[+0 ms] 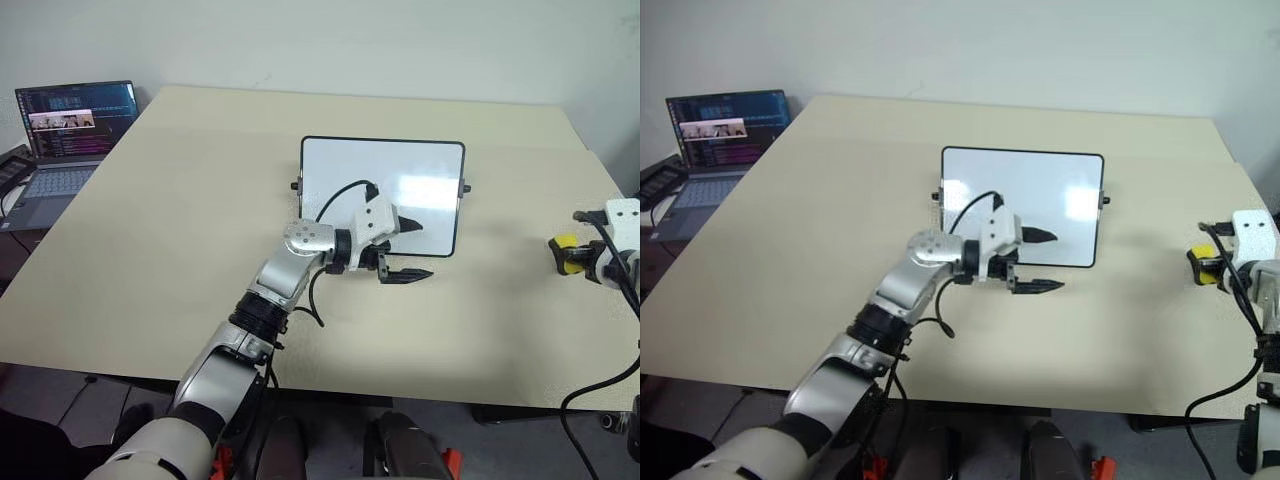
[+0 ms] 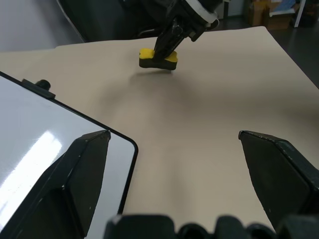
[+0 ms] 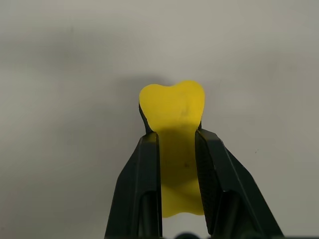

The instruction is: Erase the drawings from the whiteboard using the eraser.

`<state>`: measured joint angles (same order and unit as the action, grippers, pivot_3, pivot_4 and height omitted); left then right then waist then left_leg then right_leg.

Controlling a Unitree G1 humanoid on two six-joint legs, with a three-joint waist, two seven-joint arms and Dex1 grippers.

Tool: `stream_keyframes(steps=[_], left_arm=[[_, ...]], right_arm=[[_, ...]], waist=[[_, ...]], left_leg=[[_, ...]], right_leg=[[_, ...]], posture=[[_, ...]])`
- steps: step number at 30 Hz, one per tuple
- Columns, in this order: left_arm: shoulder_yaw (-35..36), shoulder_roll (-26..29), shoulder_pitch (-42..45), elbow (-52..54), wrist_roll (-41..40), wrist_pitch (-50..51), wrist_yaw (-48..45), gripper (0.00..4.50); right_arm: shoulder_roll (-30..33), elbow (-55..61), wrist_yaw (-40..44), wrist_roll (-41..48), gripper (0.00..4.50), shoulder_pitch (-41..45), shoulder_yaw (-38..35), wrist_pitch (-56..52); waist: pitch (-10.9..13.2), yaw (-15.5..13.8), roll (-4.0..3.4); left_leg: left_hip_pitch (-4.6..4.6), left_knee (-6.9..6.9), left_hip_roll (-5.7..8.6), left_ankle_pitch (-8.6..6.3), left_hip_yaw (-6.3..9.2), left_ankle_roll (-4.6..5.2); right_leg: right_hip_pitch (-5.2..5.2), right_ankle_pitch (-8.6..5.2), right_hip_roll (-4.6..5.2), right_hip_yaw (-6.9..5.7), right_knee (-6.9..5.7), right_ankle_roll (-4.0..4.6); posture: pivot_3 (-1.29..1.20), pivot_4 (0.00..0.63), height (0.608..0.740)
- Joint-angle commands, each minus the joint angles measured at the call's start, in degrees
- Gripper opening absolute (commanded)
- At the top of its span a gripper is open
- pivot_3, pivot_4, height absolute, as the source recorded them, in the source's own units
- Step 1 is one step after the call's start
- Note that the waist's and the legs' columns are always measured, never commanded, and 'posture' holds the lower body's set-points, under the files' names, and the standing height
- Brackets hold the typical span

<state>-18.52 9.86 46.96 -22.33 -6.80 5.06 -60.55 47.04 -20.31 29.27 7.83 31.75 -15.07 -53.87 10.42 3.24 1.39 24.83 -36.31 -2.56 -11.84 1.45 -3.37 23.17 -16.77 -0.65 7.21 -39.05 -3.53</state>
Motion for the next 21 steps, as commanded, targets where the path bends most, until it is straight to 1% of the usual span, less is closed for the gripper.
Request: stream_keyframes(steps=[1, 12, 16, 21], left_arm=[[0.9, 0.2, 0.4, 1.8, -0.3, -0.6, 0.0, 4.50], [1.4, 1.4, 0.1, 2.5, -0.3, 0.4, 0.4, 4.50], [1.5, 1.6, -0.1, 2.9, -0.4, 0.7, 0.4, 4.50], [1.4, 1.4, -0.1, 3.0, -0.6, 0.9, 0.4, 4.50]], right_arm=[[1.2, -1.0, 0.3, -0.1, 0.97, 2.3, 0.5, 2.3], [1.8, -3.3, 2.4, 0.6, 0.97, 5.1, 2.1, 2.4], [2.5, -2.0, 4.7, 1.5, 0.97, 3.9, 2.8, -0.6], [2.4, -2.5, 4.3, 1.5, 0.97, 3.0, 1.7, -0.8]], waist=[[0.0, 0.0, -0.01], [0.0, -0.1, -0.02], [0.0, -0.1, -0.03], [0.0, -0.1, -0.03]], left_leg=[[0.00, 0.00, 0.00, 0.00, 0.00, 0.00], [0.00, 0.00, 0.00, 0.00, 0.02, -0.01], [0.00, 0.00, 0.00, 0.00, 0.01, -0.01], [0.00, -0.01, 0.00, 0.00, 0.02, -0.01]], right_leg=[[0.00, 0.00, 0.00, 0.00, 0.00, 0.00], [-0.02, 0.00, 0.00, -0.02, 0.00, 0.00], [-0.02, 0.00, 0.00, -0.02, 0.00, 0.00], [-0.02, 0.00, 0.01, -0.02, -0.01, 0.00]], posture=[[0.00, 0.150, 0.740], [0.00, 0.150, 0.740], [0.00, 0.150, 0.740], [0.00, 0.150, 0.740]])
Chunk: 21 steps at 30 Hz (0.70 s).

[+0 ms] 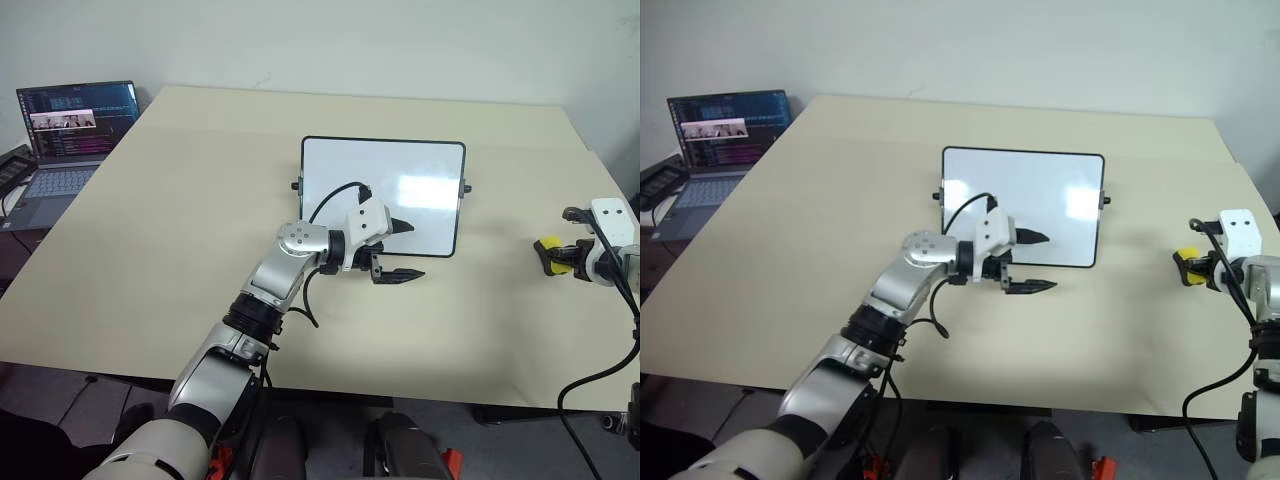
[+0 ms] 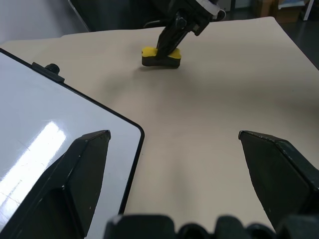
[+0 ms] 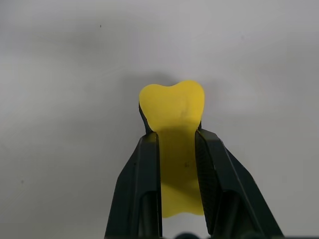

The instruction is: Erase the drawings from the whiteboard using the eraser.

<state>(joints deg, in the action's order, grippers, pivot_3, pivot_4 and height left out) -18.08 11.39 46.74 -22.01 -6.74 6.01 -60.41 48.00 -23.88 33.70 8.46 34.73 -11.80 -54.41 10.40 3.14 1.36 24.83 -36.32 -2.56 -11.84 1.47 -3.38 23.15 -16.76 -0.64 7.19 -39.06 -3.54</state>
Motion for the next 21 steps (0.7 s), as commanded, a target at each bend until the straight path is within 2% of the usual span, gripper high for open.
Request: stream_keyframes(steps=[1, 11, 16, 21], left_arm=[[0.9, -0.2, 0.1, 2.7, -0.6, 0.0, 0.3, 4.50], [1.0, -0.7, 0.0, 2.1, -0.6, -0.3, 0.5, 4.50], [0.9, -0.3, 0.1, 2.1, -0.6, -0.5, 0.0, 4.50], [1.2, -0.6, 0.8, 2.7, -1.1, 0.2, -0.1, 4.50]], right_arm=[[1.4, 1.0, -0.3, 0.9, 0.97, 0.1, -1.9, -0.6], [1.7, 0.7, -0.6, 1.1, 0.97, 0.5, -1.7, -1.4], [1.8, 2.5, 1.9, 1.9, 0.97, -0.5, -0.5, -0.1], [1.2, 1.0, -1.6, 1.1, 0.97, -0.8, -1.9, 0.8]], waist=[[0.0, 0.0, -0.01], [0.0, 0.0, -0.01], [0.0, 0.0, -0.02], [0.0, 0.0, -0.03]], left_leg=[[0.00, 0.00, 0.00, 0.00, 0.00, 0.00], [0.00, -0.01, 0.00, 0.00, 0.00, 0.00], [-0.01, -0.01, 0.00, 0.00, 0.00, 0.00], [-0.01, -0.03, 0.00, 0.00, 0.01, 0.00]], right_leg=[[0.00, 0.00, 0.00, 0.00, 0.00, 0.00], [-0.01, 0.00, 0.00, 0.00, -0.02, 0.00], [-0.01, 0.00, 0.00, 0.00, -0.02, 0.00], [-0.01, 0.00, 0.00, -0.01, -0.03, 0.00]], posture=[[0.00, 0.150, 0.740], [0.00, 0.150, 0.740], [0.00, 0.150, 0.740], [0.00, 0.150, 0.740]])
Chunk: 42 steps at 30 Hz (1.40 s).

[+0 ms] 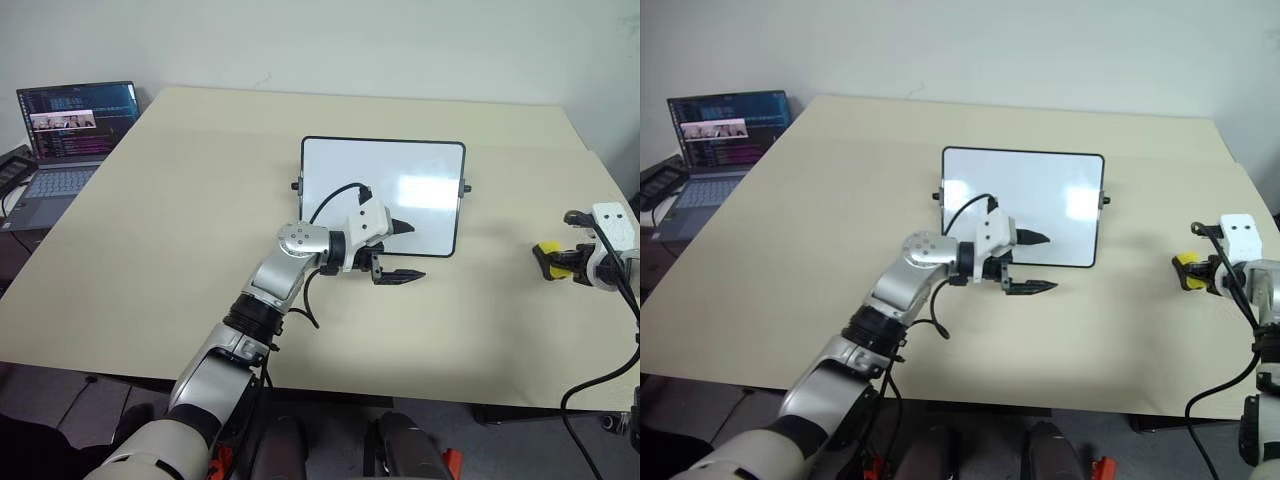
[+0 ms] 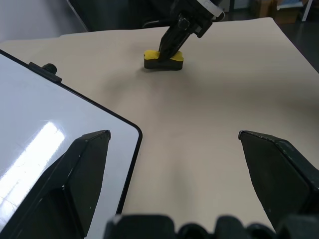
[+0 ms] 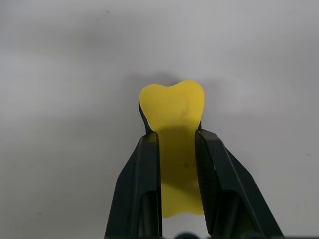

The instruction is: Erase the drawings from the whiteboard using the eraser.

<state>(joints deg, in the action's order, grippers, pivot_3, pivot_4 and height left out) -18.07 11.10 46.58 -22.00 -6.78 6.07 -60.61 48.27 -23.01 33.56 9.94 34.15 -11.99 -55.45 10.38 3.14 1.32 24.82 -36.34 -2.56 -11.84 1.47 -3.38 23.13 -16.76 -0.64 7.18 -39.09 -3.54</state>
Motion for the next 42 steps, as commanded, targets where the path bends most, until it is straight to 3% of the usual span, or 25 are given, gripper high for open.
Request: stream_keyframes(steps=[1, 6, 9, 11, 13, 15, 17, 21, 23, 25, 27, 28, 31, 33, 35, 42], left_arm=[[1.2, -0.3, 1.0, 2.7, -1.0, 0.1, 0.1, 4.50], [1.3, -0.3, 0.9, 2.3, -0.9, -0.2, 0.0, 4.50], [1.3, -0.4, 0.9, 2.0, -0.7, -0.4, 0.0, 4.50], [1.4, -0.3, 1.0, 1.8, -0.6, -0.4, 0.1, 4.50], [1.7, -0.3, 1.0, 1.6, -0.8, -0.3, 0.3, 4.50], [1.7, -0.1, 0.9, 1.5, -0.7, -0.3, 0.3, 4.50], [1.7, 0.0, 0.9, 1.4, -0.7, -0.4, 0.2, 4.50], [1.6, -0.3, 0.8, 1.6, -0.7, -0.2, 0.4, 4.50], [1.8, -0.4, 0.7, 1.8, -1.1, 0.1, 0.4, 4.50], [1.7, -0.4, 0.6, 1.8, -1.0, 0.2, 0.3, 4.50], [1.5, -0.3, 0.4, 1.7, -0.7, -0.2, 0.2, 4.50], [1.5, -0.3, 0.4, 1.8, -0.8, -0.1, 0.2, 4.50], [1.7, -0.3, 0.4, 1.8, -1.0, 0.1, 0.2, 4.50], [1.5, -0.2, 0.3, 1.8, -0.8, 0.0, 0.1, 4.50], [1.5, -0.1, 0.4, 1.8, -0.9, 0.1, 0.0, 4.50], [1.8, 0.1, 0.7, 1.4, -1.0, -0.1, -0.4, 4.50]], right_arm=[[1.4, 1.7, 0.4, 0.2, 0.97, -1.5, -1.1, 2.1], [1.7, 0.1, -1.7, -0.9, 0.97, -0.8, -0.7, 2.8], [2.3, 4.1, 1.7, 0.6, 0.97, -3.1, 0.3, 2.2], [1.7, 0.3, -3.3, -1.3, 0.97, -1.0, -0.8, 2.4], [1.8, -0.1, -3.0, -0.7, 0.97, -1.3, -1.4, 3.6], [2.7, 5.0, 1.9, 1.6, 1.34, -3.9, 0.0, 2.6], [1.5, 1.0, -4.3, -0.1, 1.57, -1.0, -1.8, 1.4], [2.5, 3.3, -0.2, 1.4, 1.84, -3.5, -0.6, 2.8], [1.6, 0.1, -5.0, 0.0, 2.23, -1.0, -2.0, 1.9], [2.0, -0.4, -4.1, -0.1, 2.23, -1.7, -1.6, 3.0], [2.4, 2.8, -1.1, 1.5, 2.46, -3.3, -1.1, 2.5], [1.8, 0.6, -4.7, 0.6, 2.76, -1.7, -2.4, 2.0], [2.2, 0.0, -3.8, 0.5, 2.76, -2.2, -2.3, 3.1], [3.0, 2.7, -1.2, 1.2, 3.03, -3.5, -0.9, 2.7], [2.2, 0.3, -5.1, -0.1, 3.16, -1.5, -2.2, 2.7], [1.7, 1.1, -6.9, 0.9, 3.33, -1.1, -4.5, 2.5]], waist=[[0.0, 0.0, 0.00], [0.0, 0.0, -0.01], [0.0, 0.0, -0.02], [0.0, 0.0, -0.04], [0.0, 0.0, -0.03], [0.0, 0.0, -0.05], [0.0, 0.1, -0.07], [-0.1, 0.0, -0.10], [-0.1, 0.1, -0.10], [-0.1, 0.1, -0.10], [-0.1, 0.1, -0.11], [-0.1, 0.1, -0.11], [-0.1, 0.1, -0.12], [-0.1, 0.1, -0.12], [-0.1, 0.1, -0.13], [-0.1, 0.1, -0.13]], left_leg=[[0.00, -0.01, 0.00, 0.00, 0.00, 0.00], [-0.01, -0.05, 0.00, 0.00, 0.01, 0.00], [-0.01, -0.11, 0.00, 0.00, 0.02, 0.00], [-0.01, -0.12, 0.00, 0.00, 0.02, 0.00], [-0.01, -0.16, 0.00, 0.00, 0.01, 0.00], [-0.01, -0.19, 0.00, 0.00, 0.03, 0.00], [-0.01, -0.19, 0.00, 0.00, 0.04, 0.00], [0.00, -0.28, 0.02, 0.00, 0.03, 0.00], [-0.01, -0.31, 0.02, -0.01, 0.04, 0.00], [-0.01, -0.33, 0.03, 0.00, 0.02, 0.00], [-0.01, -0.35, 0.02, 0.00, 0.04, 0.01], [-0.01, -0.35, 0.02, 0.00, 0.04, 0.01], [-0.01, -0.38, 0.03, -0.01, 0.04, 0.01], [-0.01, -0.40, 0.03, -0.01, 0.04, 0.01], [-0.02, -0.40, 0.03, -0.01, 0.05, 0.01], [-0.02, -0.44, 0.03, -0.01, 0.06, 0.01]], right_leg=[[0.00, 0.00, 0.00, 0.00, 0.00, 0.00], [-0.04, 0.00, 0.00, -0.01, -0.01, -0.01], [-0.05, 0.01, 0.00, -0.01, -0.04, -0.01], [-0.06, 0.01, 0.00, -0.01, -0.04, -0.02], [-0.06, 0.02, 0.00, 0.00, -0.05, -0.03], [-0.08, 0.02, 0.00, -0.01, -0.06, -0.03], [-0.08, 0.02, -0.01, -0.02, -0.06, -0.04], [-0.09, 0.03, 0.01, 0.00, -0.10, -0.06], [-0.12, 0.03, 0.00, -0.01, -0.10, -0.06], [-0.13, 0.04, 0.01, 0.01, -0.11, -0.07], [-0.14, 0.04, 0.00, 0.00, -0.11, -0.08], [-0.15, 0.04, 0.00, -0.01, -0.12, -0.08], [-0.17, 0.05, 0.01, 0.00, -0.12, -0.09], [-0.18, 0.05, 0.01, 0.00, -0.12, -0.09], [-0.19, 0.05, 0.00, -0.01, -0.12, -0.09], [-0.22, 0.06, 0.01, -0.01, -0.12, -0.10]], posture=[[0.00, 0.150, 0.740], [0.00, 0.150, 0.740], [0.00, 0.150, 0.740], [0.00, 0.150, 0.740], [0.00, 0.150, 0.740], [0.00, 0.150, 0.740], [0.00, 0.150, 0.740], [0.00, 0.150, 0.740], [0.00, 0.150, 0.740], [0.00, 0.150, 0.740], [0.00, 0.150, 0.740], [0.00, 0.150, 0.740], [0.00, 0.150, 0.740], [0.00, 0.150, 0.740], [0.00, 0.150, 0.740], [0.00, 0.150, 0.740]])
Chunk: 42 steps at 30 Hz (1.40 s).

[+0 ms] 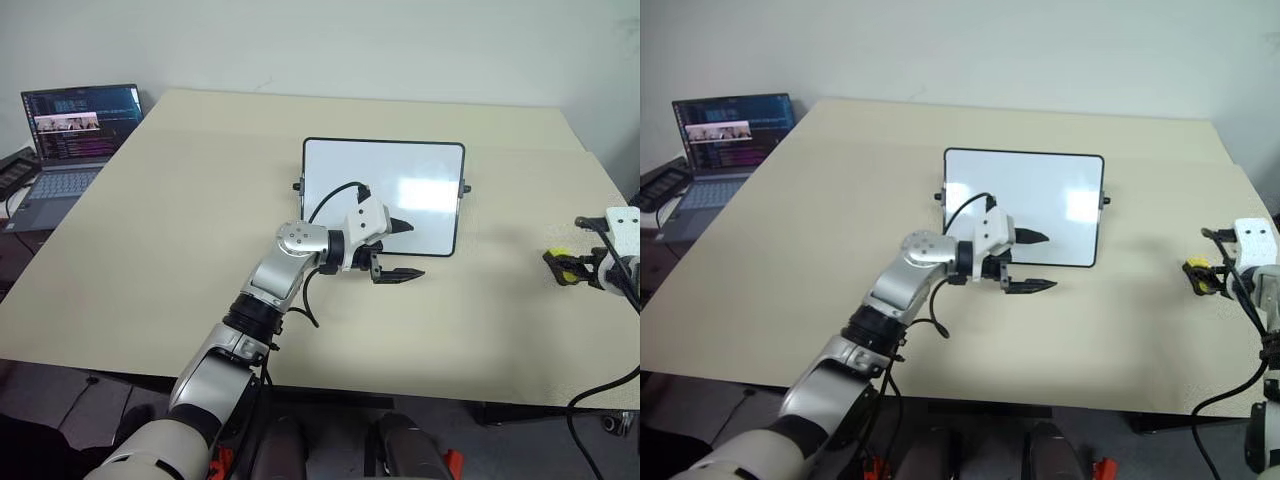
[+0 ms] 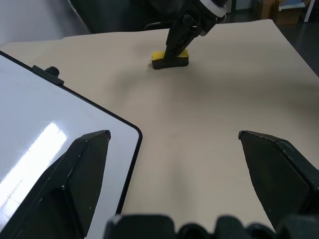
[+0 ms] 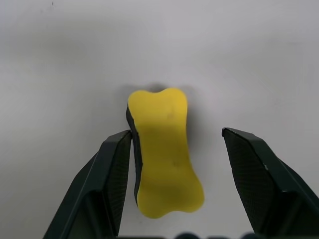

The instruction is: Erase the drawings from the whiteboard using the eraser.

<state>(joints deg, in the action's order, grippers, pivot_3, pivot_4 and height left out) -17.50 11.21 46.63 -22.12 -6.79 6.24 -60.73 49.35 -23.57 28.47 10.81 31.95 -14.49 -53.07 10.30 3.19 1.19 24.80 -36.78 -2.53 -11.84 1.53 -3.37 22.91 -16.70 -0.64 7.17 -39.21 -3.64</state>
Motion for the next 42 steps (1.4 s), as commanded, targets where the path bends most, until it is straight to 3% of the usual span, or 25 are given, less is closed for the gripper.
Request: stream_keyframes(steps=[1, 3, 7, 9, 13, 15, 18, 26, 30, 36, 42], left_arm=[[1.4, 0.0, 0.7, 1.4, -1.2, -0.1, -0.2, 4.50], [2.0, 0.2, 0.8, 1.5, -1.5, 0.2, -0.2, 4.50], [8.0, 2.7, 0.8, 4.5, -5.8, 3.6, 1.5, 4.50], [9.9, 3.8, 0.2, 6.0, -7.0, 4.7, 2.4, 4.50], [21.7, 10.5, -1.7, 9.4, -10.4, 7.5, 10.5, 4.50], [25.7, 12.9, -2.3, 9.5, -10.0, 7.9, 15.3, 4.50], [31.5, 15.8, -4.1, 7.2, -6.7, 6.4, 26.9, 4.50], [29.8, 13.8, -11.1, 2.5, -2.8, 0.3, 33.1, 4.50], [28.5, 9.8, -10.6, -3.7, -2.8, -2.9, 34.3, 4.50], [28.3, 9.1, -6.7, -20.0, -0.4, -11.4, 37.5, 4.50], [27.0, 7.8, -6.9, -25.8, 1.2, -14.4, 39.6, 4.50]], right_arm=[[1.0, 1.8, -1.0, 0.0, 3.51, 0.8, -1.6, 0.6], [1.9, 4.7, 0.9, 0.7, 3.51, -0.5, -1.4, 0.7], [2.5, 9.9, -2.9, 0.0, 4.48, 1.1, -3.7, -2.4], [2.3, 13.6, -2.9, 0.5, 4.48, 0.0, -4.4, -2.1], [-8.2, 25.1, -8.1, 2.6, 4.48, 0.9, -6.4, 6.1], [-14.3, 25.2, -11.3, 2.8, 4.48, 0.1, -6.9, 10.1], [-23.3, 18.6, -17.4, 0.7, 4.48, -1.8, -7.8, 24.8], [-29.7, 8.2, -20.0, 0.4, 4.48, -1.3, -5.8, 38.8], [-31.0, 4.8, -20.1, -0.6, 4.48, -0.7, -3.7, 42.9], [-34.4, 1.1, -23.5, -1.9, 4.48, -1.3, -2.0, 46.9], [-37.7, -0.1, -24.9, -3.0, 4.48, -2.3, 0.2, 49.4]], waist=[[0.0, 0.0, 0.00], [0.0, 0.1, 0.00], [0.0, 0.2, -0.03], [0.0, 0.2, -0.04], [0.0, 1.3, -0.03], [0.0, 1.7, -0.01], [0.0, 1.5, 0.01], [0.0, -0.4, 0.01], [0.0, -0.3, 0.01], [0.0, 0.3, 0.01], [0.0, 0.3, 0.01]], left_leg=[[0.00, 0.00, 0.00, 0.00, 0.00, 0.00], [-0.01, -0.01, 0.00, 0.00, 0.01, 0.00], [-0.02, -0.02, -0.01, 0.00, 0.00, 0.00], [-0.03, -0.02, -0.02, 0.00, 0.02, 0.00], [-0.06, -0.05, -0.09, 0.00, 0.04, 0.00], [-0.08, -0.07, -0.11, 0.00, 0.12, 0.00], [-0.09, -0.14, -0.08, 0.00, 0.17, -0.01], [-0.07, -0.15, 0.06, 0.01, 0.16, -0.02], [-0.10, -0.15, 0.05, 0.01, 0.15, -0.02], [-0.11, -0.13, 0.01, 0.01, 0.16, -0.02], [-0.10, -0.09, 0.01, 0.01, 0.14, -0.02]], right_leg=[[0.00, 0.00, 0.00, 0.00, 0.00, 0.00], [-0.01, 0.00, 0.00, 0.00, -0.01, 0.00], [0.00, 0.00, -0.01, 0.01, -0.05, 0.00], [0.01, 0.00, -0.02, 0.01, -0.10, 0.00], [0.01, 0.00, -0.07, 0.02, -0.17, -0.01], [0.01, 0.00, -0.10, -0.02, -0.27, -0.01], [-0.03, 0.00, -0.06, -0.08, -0.34, -0.01], [-0.05, 0.00, 0.13, -0.18, -0.33, -0.01], [-0.05, 0.00, 0.09, -0.16, -0.38, -0.01], [-0.03, 0.00, 0.02, -0.14, -0.40, 0.00], [-0.01, 0.00, 0.03, -0.12, -0.39, -0.01]], posture=[[0.00, 0.150, 0.740], [0.00, 0.150, 0.740], [0.00, 0.150, 0.740], [0.00, 0.150, 0.740], [0.00, 0.150, 0.740], [0.00, 0.150, 0.740], [0.00, 0.150, 0.740], [0.00, 0.150, 0.740], [0.00, 0.150, 0.740], [0.00, 0.150, 0.740], [0.00, 0.150, 0.740]])
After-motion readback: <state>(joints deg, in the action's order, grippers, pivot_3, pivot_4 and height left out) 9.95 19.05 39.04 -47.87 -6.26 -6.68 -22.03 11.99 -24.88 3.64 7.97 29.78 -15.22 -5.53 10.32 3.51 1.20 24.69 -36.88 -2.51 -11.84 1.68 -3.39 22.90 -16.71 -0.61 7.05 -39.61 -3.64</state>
